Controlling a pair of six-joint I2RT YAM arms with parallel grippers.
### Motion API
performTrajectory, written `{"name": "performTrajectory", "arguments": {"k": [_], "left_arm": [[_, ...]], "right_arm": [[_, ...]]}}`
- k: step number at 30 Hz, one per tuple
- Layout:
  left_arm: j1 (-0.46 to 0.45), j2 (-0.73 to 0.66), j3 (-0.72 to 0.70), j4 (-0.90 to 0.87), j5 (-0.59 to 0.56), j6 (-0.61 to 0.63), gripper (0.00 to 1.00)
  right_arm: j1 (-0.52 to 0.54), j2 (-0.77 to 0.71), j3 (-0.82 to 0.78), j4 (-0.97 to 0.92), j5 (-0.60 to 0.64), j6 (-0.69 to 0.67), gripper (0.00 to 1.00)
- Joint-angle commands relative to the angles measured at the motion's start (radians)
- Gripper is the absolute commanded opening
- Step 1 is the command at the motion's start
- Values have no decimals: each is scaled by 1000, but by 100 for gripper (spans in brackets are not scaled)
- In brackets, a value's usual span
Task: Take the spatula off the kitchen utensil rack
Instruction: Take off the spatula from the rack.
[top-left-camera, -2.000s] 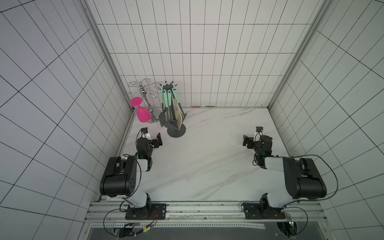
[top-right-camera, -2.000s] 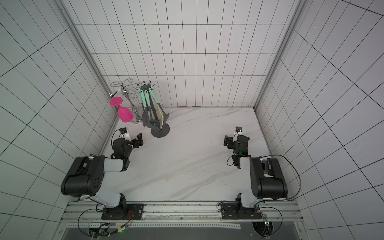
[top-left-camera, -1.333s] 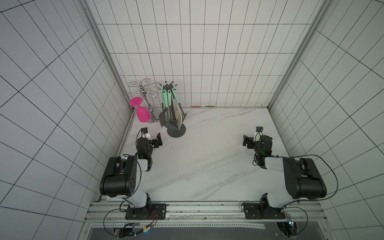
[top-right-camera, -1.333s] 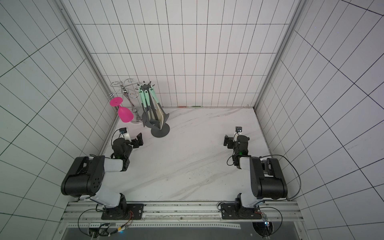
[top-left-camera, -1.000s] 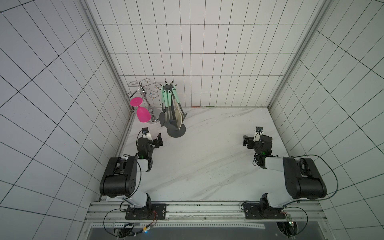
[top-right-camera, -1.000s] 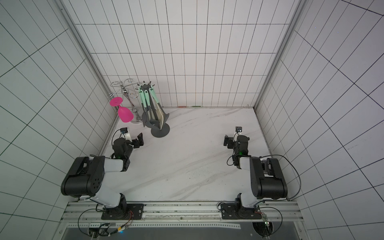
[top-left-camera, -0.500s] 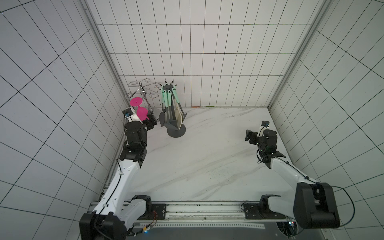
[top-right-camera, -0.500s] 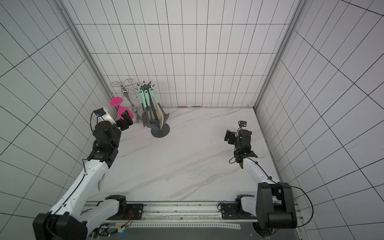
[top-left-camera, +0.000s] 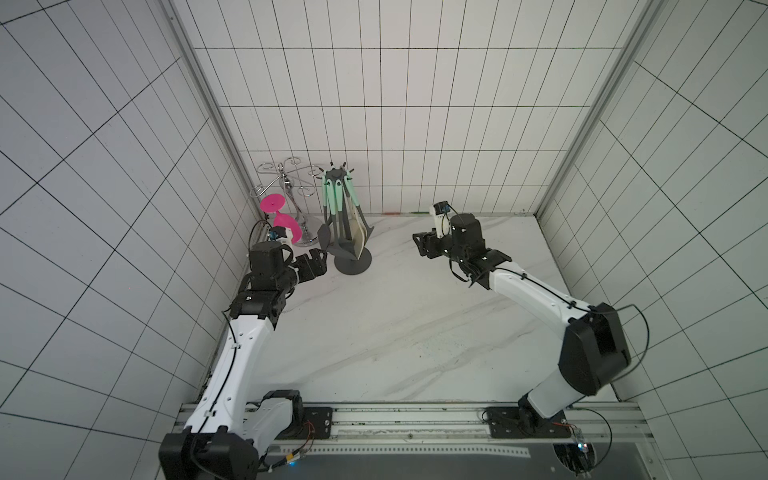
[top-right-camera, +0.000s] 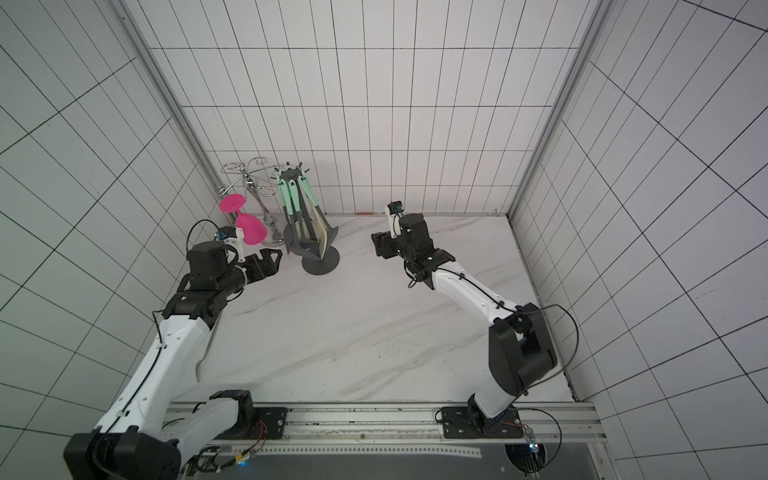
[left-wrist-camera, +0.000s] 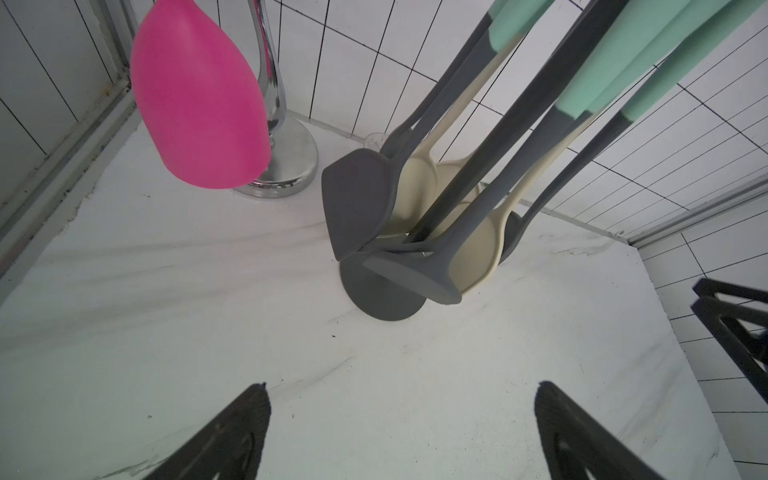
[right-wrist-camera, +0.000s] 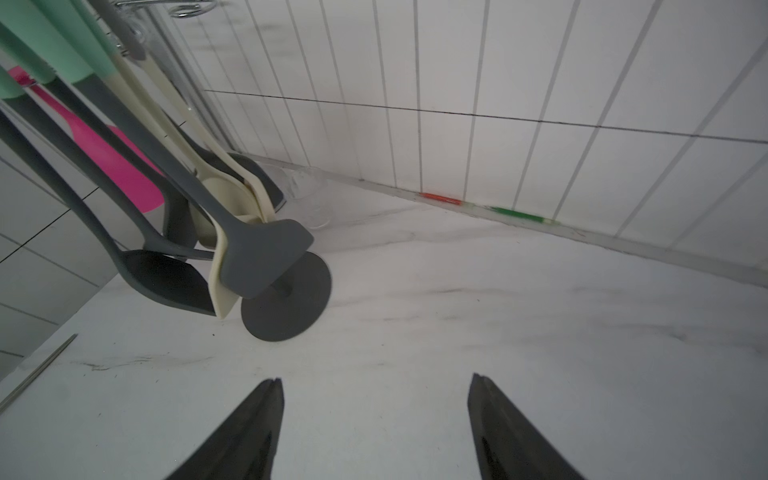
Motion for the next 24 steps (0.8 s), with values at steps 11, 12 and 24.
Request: {"name": "performTrajectory", "arguments": {"k": [11,12,24], "left_arm": [[-33,71,-59,291,-63,-101,89],[-33,67,-66,313,-78,-109,88],[-197,215,57,503,-78,59,80]], "right_arm": [[44,395,512,3,-200,-115,63],[57,390,484,36,-200,-135,63],[96,411,377,223,-170,-243,53]]}}
